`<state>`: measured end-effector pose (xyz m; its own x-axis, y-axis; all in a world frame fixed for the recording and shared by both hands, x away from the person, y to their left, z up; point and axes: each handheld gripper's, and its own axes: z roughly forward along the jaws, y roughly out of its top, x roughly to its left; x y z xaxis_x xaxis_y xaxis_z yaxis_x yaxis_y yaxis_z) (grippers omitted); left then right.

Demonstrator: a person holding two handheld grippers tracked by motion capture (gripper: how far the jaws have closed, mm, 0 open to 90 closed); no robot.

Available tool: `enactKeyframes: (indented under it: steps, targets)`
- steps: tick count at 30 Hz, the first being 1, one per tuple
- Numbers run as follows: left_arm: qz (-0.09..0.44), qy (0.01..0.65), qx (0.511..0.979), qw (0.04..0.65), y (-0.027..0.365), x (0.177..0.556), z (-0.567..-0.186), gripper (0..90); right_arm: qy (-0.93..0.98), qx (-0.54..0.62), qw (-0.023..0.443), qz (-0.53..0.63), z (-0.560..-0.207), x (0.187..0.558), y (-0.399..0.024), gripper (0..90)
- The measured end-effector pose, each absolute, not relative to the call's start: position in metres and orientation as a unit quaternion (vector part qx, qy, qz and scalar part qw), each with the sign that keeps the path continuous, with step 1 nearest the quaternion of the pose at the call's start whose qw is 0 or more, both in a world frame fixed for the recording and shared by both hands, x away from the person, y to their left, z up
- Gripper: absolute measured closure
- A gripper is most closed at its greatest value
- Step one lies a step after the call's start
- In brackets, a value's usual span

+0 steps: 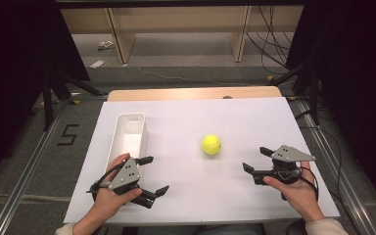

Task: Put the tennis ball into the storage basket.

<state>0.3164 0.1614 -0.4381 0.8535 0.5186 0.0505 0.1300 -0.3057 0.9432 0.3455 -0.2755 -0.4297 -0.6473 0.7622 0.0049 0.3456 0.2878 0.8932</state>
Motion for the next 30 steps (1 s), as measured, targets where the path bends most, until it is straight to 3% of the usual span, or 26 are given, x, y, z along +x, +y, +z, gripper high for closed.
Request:
enactKeyframes:
  steps: [30]
  targets:
    - [0.176,0.199,0.790,0.552,0.160,0.315,-0.438,0.0,0.767,0.359,0.220,0.484,-0.433,0.361,-0.250,15.6]
